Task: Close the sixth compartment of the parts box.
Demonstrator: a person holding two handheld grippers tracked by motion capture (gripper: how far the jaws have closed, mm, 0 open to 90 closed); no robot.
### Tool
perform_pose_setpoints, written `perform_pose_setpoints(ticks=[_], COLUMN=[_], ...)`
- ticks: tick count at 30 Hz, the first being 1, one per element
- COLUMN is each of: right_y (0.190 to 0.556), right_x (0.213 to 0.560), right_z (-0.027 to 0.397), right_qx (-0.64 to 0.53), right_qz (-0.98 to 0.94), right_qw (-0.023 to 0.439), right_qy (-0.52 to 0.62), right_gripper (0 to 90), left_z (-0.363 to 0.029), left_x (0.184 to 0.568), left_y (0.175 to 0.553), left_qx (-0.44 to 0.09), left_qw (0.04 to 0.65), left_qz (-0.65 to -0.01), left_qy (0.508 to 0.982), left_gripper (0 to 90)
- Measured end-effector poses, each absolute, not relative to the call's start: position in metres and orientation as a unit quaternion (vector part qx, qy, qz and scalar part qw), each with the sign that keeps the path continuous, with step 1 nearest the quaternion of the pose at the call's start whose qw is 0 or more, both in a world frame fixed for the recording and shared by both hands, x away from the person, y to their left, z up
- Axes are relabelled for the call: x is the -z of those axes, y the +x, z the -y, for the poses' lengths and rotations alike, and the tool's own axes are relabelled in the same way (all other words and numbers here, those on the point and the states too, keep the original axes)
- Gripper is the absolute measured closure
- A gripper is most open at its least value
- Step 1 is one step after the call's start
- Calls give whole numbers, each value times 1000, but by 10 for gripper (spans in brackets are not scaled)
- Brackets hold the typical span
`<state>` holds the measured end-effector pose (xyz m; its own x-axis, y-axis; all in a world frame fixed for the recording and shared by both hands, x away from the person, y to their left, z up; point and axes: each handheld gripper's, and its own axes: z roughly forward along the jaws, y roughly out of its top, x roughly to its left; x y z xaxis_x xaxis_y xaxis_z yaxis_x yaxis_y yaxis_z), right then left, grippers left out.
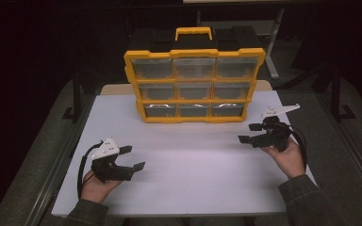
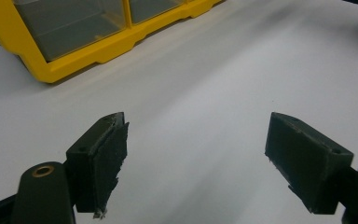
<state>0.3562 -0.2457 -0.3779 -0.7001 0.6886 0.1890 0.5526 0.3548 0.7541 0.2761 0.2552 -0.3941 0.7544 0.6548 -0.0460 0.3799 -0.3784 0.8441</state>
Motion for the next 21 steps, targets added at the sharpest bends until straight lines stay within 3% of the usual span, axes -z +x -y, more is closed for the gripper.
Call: perform_pose_setpoints(ticks=[21], right_y=[337], right_x=[390], right_z=[259], right_qx=[-425], right_qz=[-814], right_qw=[97], right_qy=[384], right_gripper=[182], left_z=[-257], left_x=[399], left_y=[272], left_qx=[-146], left_qw=[451], left_qz=[-322], left_qy=[820], left_gripper=[183])
